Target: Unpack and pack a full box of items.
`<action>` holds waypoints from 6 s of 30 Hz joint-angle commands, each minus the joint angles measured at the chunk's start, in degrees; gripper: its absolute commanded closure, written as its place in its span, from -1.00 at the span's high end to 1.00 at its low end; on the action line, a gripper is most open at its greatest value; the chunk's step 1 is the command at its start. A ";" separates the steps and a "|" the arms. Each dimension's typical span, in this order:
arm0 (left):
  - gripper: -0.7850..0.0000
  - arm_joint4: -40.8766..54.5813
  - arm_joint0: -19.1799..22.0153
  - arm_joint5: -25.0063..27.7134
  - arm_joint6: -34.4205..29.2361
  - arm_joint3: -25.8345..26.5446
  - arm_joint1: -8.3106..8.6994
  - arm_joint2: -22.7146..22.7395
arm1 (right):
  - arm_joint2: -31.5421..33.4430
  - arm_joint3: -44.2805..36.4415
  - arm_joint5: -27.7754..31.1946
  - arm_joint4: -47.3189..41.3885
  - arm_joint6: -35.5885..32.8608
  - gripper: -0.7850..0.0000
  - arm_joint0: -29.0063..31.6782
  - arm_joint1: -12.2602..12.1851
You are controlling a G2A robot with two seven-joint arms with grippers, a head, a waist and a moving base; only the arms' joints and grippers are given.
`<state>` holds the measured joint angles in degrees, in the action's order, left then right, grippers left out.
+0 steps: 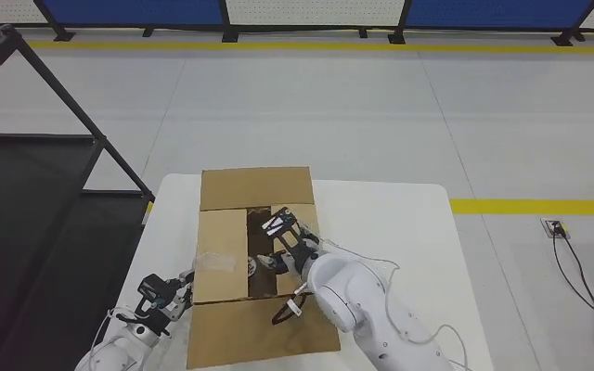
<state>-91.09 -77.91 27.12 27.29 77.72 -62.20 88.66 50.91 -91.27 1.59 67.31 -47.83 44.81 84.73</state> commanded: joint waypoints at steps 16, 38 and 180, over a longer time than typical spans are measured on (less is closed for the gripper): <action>-1.00 0.09 -0.97 -2.81 0.30 1.69 -0.10 -1.59 | 6.60 8.98 9.24 -36.25 -9.20 1.00 -4.20 0.49; -1.00 0.43 -1.54 -4.16 -0.39 2.81 -0.14 -2.81 | -1.14 37.73 13.43 -53.90 -6.70 -1.00 -15.32 4.77; -1.00 -7.14 -1.91 -31.65 5.62 -0.55 -2.72 -5.78 | -0.40 40.24 12.19 -58.28 -6.16 -0.81 -16.89 5.46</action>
<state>-98.36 -79.84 -4.38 32.85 77.19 -64.88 82.85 50.40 -51.05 13.72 9.17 -54.04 27.91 90.21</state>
